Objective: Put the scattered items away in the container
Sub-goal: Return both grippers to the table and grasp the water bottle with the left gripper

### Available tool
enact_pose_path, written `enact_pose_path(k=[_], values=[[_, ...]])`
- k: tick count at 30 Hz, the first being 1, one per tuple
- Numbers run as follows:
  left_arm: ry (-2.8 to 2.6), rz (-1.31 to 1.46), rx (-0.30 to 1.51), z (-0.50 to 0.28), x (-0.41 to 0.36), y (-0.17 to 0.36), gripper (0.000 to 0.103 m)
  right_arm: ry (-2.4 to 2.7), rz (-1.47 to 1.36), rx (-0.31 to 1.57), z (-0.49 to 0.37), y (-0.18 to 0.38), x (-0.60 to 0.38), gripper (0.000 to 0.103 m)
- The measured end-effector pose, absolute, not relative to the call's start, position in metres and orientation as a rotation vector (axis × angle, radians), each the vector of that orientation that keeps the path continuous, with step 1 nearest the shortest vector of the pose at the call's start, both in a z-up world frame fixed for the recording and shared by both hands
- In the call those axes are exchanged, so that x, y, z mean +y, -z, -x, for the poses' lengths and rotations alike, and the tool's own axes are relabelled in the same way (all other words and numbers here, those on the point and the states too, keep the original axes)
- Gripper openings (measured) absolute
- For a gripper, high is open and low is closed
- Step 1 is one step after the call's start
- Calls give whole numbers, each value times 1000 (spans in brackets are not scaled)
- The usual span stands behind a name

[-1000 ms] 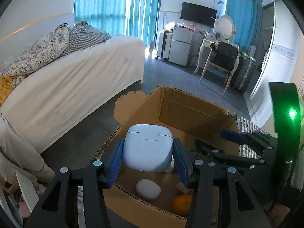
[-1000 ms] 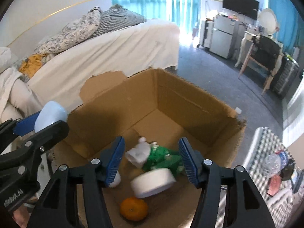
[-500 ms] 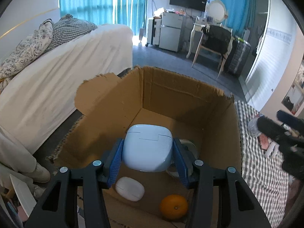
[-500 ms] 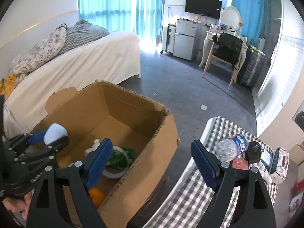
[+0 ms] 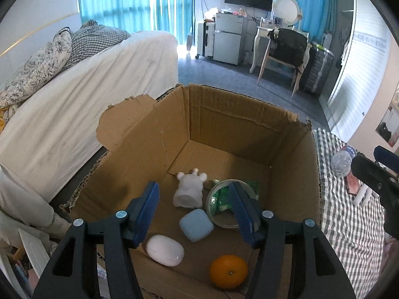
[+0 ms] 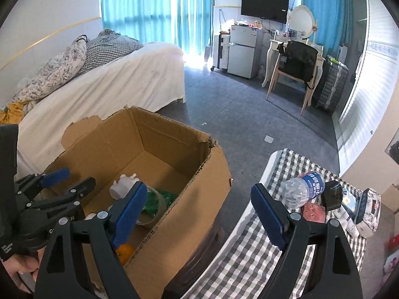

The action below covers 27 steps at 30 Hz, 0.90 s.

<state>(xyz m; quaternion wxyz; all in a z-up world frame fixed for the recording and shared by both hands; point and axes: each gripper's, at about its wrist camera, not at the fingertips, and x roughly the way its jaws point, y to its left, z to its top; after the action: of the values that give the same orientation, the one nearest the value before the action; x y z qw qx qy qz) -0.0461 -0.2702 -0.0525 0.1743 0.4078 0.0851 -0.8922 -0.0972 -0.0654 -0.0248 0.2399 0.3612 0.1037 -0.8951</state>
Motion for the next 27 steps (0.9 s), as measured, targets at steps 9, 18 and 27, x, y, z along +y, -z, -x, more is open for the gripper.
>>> enact_pose_path(k=[9, 18, 27], values=[[2668, -1127, 157, 55, -206, 21, 79, 2571, -1030, 243, 96, 22, 10, 85], [2847, -1141, 21, 88, -87, 11, 103, 2795, -1139, 109, 107, 24, 164, 93], [2854, -1268, 12, 161, -4, 52, 103, 2817, -1215, 48, 119, 48, 242, 94]])
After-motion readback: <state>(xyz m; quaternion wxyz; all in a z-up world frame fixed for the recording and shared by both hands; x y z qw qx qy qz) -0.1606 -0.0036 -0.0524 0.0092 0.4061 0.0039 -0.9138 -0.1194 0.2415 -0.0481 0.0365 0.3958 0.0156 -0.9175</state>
